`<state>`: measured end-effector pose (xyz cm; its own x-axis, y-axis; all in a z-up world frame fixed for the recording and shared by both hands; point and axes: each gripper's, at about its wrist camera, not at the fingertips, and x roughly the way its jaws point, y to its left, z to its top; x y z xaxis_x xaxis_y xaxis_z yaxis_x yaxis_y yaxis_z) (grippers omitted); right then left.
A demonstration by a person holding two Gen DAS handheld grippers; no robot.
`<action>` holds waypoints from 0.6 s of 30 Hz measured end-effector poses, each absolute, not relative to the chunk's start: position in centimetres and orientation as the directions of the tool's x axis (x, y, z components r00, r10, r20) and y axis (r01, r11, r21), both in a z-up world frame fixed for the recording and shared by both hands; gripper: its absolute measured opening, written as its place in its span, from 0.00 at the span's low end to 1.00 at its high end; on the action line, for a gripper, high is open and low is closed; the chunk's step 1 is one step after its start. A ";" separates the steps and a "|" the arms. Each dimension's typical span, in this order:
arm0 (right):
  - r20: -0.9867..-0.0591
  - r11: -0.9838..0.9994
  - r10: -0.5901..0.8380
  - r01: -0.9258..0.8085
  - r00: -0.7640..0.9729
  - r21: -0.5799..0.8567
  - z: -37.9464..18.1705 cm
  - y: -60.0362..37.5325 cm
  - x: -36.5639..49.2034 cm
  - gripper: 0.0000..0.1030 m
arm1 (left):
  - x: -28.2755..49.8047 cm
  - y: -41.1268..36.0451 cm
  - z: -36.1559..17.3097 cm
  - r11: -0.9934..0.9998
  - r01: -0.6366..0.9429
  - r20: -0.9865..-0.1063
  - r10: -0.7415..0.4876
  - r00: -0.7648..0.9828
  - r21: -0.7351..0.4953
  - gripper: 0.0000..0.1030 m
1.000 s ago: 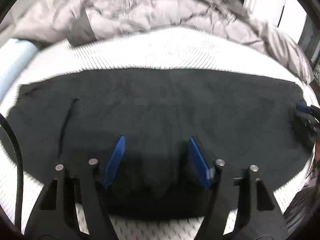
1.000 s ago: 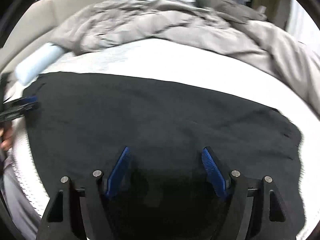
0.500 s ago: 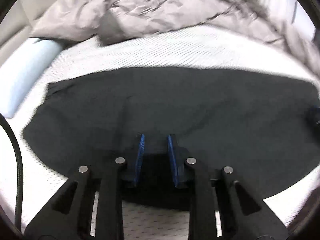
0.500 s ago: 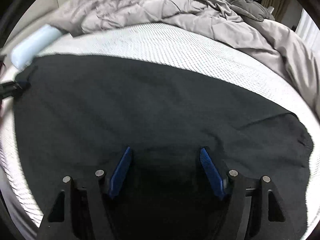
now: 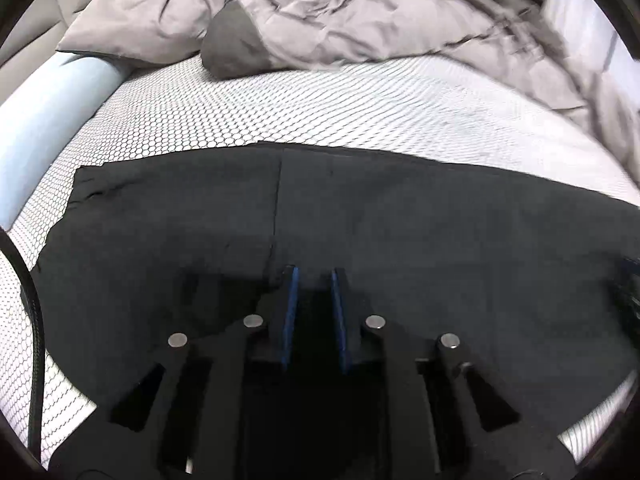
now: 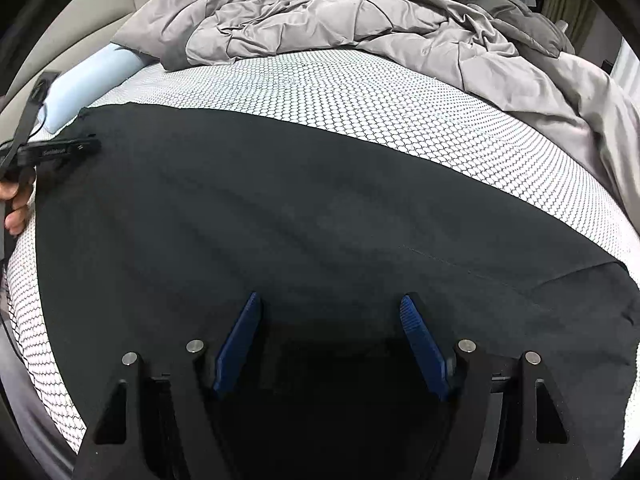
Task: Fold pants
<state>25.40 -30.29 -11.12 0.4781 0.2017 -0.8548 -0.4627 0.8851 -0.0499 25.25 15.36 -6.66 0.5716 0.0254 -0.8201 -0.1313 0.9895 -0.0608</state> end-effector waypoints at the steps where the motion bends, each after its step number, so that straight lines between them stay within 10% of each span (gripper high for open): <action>1: -0.853 0.887 0.205 -0.460 0.480 -0.046 -11.1 -30.3 25.4 0.71 | 24.1 15.9 -5.9 0.991 -0.112 -0.801 0.004 0.598 -0.079 0.15; 18: -0.857 0.880 0.202 -0.473 0.474 -0.054 -11.3 -29.9 25.6 0.71 | 21.4 28.5 -6.2 0.950 -0.311 -0.820 0.207 0.533 0.038 0.10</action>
<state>25.63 -29.90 -11.29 0.4741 0.2017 -0.8571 -0.4727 0.8796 -0.0545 21.40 28.49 -6.21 0.5330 0.2070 -0.8204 -0.3110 0.9497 0.0376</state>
